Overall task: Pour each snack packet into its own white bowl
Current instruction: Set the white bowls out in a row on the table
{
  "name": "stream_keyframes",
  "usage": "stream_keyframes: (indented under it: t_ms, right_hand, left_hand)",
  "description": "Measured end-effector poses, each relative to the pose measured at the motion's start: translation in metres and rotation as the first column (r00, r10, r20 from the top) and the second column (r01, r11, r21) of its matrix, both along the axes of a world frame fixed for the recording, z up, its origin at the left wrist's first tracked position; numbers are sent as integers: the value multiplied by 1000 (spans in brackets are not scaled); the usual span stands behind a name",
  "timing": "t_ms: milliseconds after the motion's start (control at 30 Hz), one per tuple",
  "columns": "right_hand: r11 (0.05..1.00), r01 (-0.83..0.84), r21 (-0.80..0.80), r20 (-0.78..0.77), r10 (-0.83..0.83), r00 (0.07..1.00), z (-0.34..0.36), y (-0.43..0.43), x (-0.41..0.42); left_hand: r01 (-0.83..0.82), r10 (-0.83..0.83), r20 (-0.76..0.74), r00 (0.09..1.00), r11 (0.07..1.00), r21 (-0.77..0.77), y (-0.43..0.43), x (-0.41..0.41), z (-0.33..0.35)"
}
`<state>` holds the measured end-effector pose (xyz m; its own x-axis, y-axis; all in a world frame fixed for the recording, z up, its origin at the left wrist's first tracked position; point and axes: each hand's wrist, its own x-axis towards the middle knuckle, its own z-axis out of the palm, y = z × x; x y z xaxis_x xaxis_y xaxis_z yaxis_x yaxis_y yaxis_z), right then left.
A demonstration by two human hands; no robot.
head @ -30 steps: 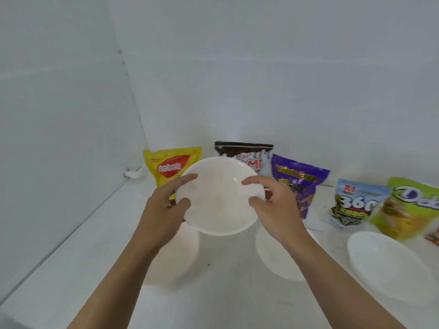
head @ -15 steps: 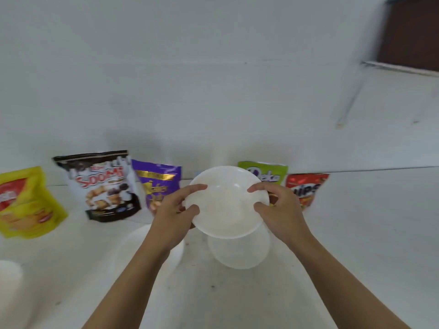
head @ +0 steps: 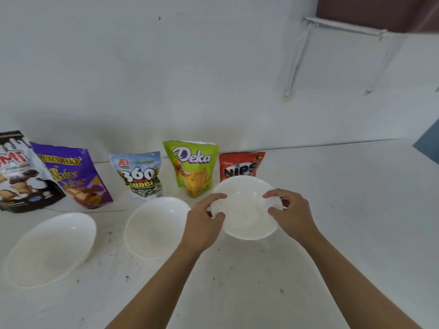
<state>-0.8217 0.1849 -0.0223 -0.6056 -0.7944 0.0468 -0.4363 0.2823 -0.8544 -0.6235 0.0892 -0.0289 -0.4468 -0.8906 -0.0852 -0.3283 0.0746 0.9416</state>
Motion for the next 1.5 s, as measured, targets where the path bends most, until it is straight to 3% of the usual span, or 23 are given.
stream_keyframes:
  t_ms: [400, 600, 900, 1100, 1300, 1500]
  right_hand:
    - [993, -45, 109, 73, 37, 997, -62, 2, -27]
    - [991, -41, 123, 46, 36, 998, -60, -11, -27]
    - [983, 16, 184, -59, -5, 998, -49, -19, -21]
    - [1000, 7, 8, -181, -5, 983, -16, -26, 11]
    - [937, -166, -307, -16, 169, 986, 46, -52, 76]
    - [827, -423, -372, 4, 457, 890, 80, -90, 172]
  left_hand:
    - [-47, 46, 253, 966, 999, -3, 11, -33, -40]
    - [-43, 40, 261, 965, 999, 6, 5, -34, -37]
    - [80, -94, 305, 948, 995, 58, -5, -34, -30]
    - [221, -246, 285, 927, 968, 119, -10, -2, 12]
    - [43, -36, 78, 996, 994, -96, -24, 80, 78]
    - [-212, 205, -53, 977, 947, -242, -34, 196, 110]
